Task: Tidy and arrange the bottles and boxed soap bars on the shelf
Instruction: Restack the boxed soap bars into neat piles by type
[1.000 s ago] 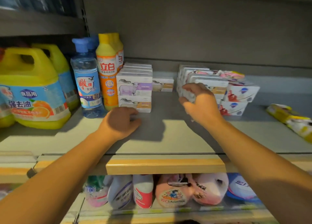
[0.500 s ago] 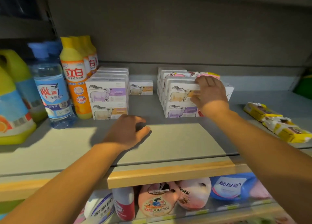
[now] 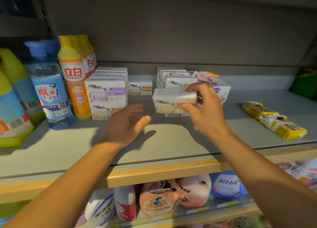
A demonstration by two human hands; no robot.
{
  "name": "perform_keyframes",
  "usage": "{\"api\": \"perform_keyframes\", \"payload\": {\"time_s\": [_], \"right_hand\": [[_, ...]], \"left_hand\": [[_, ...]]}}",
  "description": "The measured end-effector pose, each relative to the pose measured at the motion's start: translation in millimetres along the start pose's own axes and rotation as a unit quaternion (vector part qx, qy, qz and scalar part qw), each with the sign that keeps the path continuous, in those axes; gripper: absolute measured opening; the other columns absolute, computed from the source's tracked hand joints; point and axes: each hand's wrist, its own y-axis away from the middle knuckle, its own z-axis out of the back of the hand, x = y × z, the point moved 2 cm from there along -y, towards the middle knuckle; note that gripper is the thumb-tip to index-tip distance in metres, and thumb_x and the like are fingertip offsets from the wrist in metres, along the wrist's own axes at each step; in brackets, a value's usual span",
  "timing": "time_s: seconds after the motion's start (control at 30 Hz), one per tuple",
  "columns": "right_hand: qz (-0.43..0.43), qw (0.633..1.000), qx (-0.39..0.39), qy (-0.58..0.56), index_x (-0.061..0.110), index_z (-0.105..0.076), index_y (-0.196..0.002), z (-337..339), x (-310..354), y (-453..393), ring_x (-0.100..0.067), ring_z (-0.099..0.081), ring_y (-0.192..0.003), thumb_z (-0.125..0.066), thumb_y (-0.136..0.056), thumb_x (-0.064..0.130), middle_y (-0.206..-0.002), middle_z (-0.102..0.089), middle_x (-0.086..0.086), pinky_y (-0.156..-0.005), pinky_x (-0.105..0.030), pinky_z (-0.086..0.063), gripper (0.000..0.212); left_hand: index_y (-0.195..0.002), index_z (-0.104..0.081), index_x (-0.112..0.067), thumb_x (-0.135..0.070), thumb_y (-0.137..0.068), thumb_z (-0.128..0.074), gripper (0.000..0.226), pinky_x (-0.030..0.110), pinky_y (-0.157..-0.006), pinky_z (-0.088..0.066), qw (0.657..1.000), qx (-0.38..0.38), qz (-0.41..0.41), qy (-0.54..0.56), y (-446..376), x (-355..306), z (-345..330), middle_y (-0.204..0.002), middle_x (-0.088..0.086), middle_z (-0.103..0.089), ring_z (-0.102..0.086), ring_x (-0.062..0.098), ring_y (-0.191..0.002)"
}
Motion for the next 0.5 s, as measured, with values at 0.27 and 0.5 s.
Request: {"api": "perform_keyframes", "payload": {"time_s": [0.27, 0.5], "right_hand": [[-0.157, 0.957, 0.086, -0.228, 0.03, -0.061, -0.098, -47.2, 6.5, 46.5, -0.015, -0.067, -0.093, -0.072, -0.081, -0.004, -0.1, -0.066, 0.002, -0.072, -0.024, -0.057, 0.039], [-0.164, 0.927, 0.182, -0.285, 0.032, -0.047, -0.135, -49.7, -0.1, 50.5, -0.012, -0.069, -0.1, -0.072, -0.076, -0.005, -0.104, -0.071, 0.014, -0.078, -0.023, -0.054, 0.074]], "left_hand": [[-0.113, -0.064, -0.027, -0.02, -0.09, -0.068, 0.024, 0.002, -0.064, -0.042, 0.995, 0.051, 0.013, 0.08, -2.7, 0.3, 4.2, -0.098, -0.014, -0.066, -0.059, -0.015, -0.08], [-0.104, -0.067, -0.006, -0.02, -0.1, -0.055, 0.019, 0.041, -0.067, -0.062, 0.923, 0.082, 0.165, 0.339, 1.7, 3.9, 2.1, -0.101, 0.018, -0.074, -0.073, 0.03, -0.088]]}}
